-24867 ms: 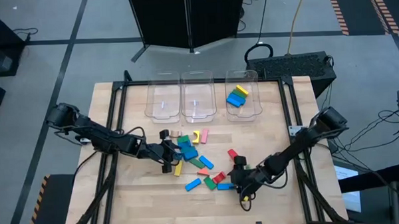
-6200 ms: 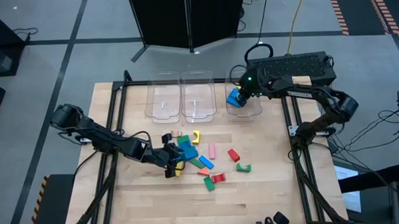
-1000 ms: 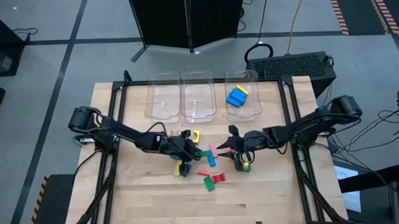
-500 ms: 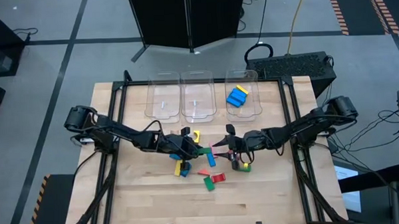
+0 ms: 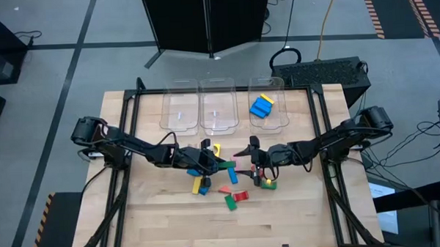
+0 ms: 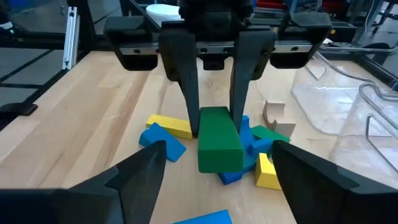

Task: Sort blocks by size
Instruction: Put the green rectangular block into the right transparent bin

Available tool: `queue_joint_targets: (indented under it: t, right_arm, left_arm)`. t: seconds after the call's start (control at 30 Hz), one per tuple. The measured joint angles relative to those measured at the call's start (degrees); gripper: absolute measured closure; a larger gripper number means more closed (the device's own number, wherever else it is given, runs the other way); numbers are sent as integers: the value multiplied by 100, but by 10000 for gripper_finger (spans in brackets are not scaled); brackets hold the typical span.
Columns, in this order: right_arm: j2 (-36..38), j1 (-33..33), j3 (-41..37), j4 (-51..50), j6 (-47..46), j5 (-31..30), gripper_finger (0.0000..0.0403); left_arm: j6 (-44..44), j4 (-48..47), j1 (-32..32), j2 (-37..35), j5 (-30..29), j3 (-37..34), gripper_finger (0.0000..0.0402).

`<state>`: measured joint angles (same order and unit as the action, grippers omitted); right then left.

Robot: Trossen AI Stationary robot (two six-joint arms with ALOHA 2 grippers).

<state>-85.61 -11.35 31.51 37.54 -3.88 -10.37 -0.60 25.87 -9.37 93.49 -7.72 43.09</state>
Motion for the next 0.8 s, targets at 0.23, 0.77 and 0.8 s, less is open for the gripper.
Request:
queue_joint_targets:
  t: [0.23, 0.77, 0.8]
  right_arm:
    - [-54, 1, 0, 96, -1, -28, 153]
    - [-54, 118, 0, 188, 7, 2, 244]
    - [-54, 118, 0, 188, 13, 10, 253]
  left_arm:
    - [1, 111, 9, 0, -7, 9, 301]
    - [101, 328, 7, 0, -27, 9, 301]
    - [100, 328, 7, 0, -30, 9, 301]
